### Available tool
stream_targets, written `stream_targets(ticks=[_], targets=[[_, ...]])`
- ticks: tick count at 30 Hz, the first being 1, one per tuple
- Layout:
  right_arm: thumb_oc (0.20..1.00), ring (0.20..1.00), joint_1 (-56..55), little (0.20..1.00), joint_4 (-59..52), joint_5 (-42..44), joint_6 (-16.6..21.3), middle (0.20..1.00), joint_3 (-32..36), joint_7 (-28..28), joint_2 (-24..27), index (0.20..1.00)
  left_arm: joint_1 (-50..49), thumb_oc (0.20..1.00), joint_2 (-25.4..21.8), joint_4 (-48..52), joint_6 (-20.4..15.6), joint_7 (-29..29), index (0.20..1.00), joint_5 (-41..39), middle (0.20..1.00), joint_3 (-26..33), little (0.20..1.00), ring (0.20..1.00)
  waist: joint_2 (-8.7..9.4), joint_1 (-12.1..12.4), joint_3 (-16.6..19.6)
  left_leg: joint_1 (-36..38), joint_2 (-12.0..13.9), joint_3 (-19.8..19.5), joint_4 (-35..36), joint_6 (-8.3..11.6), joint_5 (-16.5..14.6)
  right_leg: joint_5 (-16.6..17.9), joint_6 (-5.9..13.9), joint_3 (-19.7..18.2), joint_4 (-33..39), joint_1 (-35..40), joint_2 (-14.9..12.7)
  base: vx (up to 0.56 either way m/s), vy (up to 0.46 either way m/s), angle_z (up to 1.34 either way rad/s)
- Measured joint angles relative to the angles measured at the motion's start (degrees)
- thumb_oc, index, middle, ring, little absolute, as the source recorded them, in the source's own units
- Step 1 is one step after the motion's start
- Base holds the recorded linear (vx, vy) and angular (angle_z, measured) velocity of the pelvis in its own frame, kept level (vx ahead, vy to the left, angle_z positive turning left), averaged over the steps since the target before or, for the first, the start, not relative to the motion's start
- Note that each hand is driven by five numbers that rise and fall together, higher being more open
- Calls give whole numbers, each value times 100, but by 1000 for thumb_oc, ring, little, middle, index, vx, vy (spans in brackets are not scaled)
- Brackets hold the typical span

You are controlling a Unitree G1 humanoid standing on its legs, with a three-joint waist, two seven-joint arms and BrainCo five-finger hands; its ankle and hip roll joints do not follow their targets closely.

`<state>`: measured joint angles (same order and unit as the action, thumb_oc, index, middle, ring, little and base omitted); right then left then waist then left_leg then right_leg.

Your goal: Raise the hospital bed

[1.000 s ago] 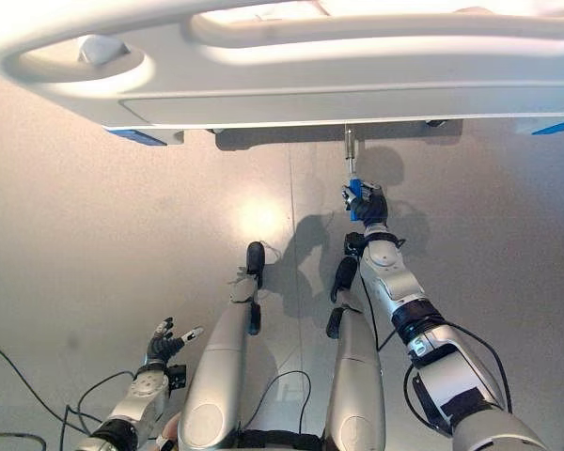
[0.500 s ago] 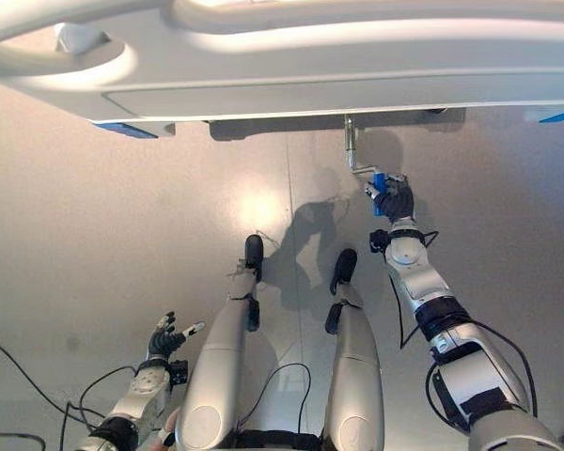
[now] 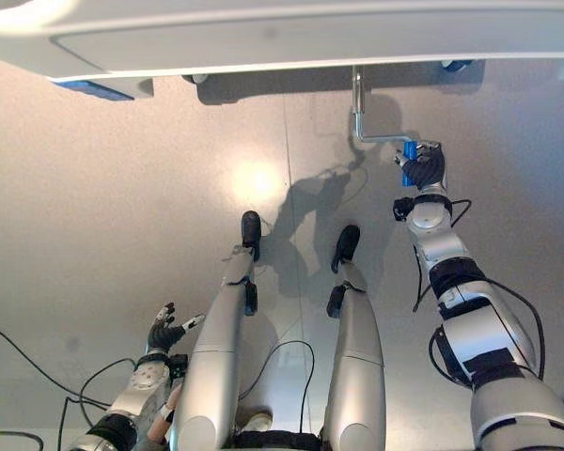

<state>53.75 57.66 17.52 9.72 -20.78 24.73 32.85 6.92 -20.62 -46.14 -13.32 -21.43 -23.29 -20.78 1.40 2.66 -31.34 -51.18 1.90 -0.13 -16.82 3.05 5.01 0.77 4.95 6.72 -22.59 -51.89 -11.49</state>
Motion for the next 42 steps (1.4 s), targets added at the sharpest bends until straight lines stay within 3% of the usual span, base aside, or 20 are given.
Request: stream_targets(ticks=[5,12,27,38,42], targets=[[200,200,344,200,577,-1,1,200,-66,1,27,200,7,1000,-145,288,-112,-53,1000,-10,1000,-48,1000,1000,-9,48,2,-298,-53,0,-142,-3,-2,-47,3,-14,-171,-304,-76,13,9,4],[200,200,721,200,1258,-8,-148,200,-234,28,232,200,80,1000,-269,481,-206,-149,1000,-16,1000,-146,1000,1000,-80,359,16,-732,-133,-32,-529,-19,-80,-196,-2,-61,-632,-767,-198,19,5,4],[200,200,1198,200,1807,-182,-280,200,-239,200,564,200,99,1000,-305,726,-224,-228,1000,-22,1000,-496,1000,1000,-252,730,52,-2067,-303,-247,-1611,-71,-358,-457,6,-14,-1623,-1921,-438,15,24,6],[200,200,1656,200,2115,-392,-501,200,-292,308,340,200,144,1000,-258,796,-220,-235,1000,-24,1000,-647,1000,1000,-405,802,74,-2385,-378,-321,-1791,-70,-368,-547,-3,-3,-1892,-2232,-508,-1,34,4],[200,200,1738,200,2344,-466,-604,200,-383,366,177,200,135,1000,-134,774,-215,-241,1000,-26,1000,-756,1000,1000,-554,837,196,-2385,-386,-342,-1852,-47,-420,-645,-20,27,-2015,-2243,-541,13,26,4]])
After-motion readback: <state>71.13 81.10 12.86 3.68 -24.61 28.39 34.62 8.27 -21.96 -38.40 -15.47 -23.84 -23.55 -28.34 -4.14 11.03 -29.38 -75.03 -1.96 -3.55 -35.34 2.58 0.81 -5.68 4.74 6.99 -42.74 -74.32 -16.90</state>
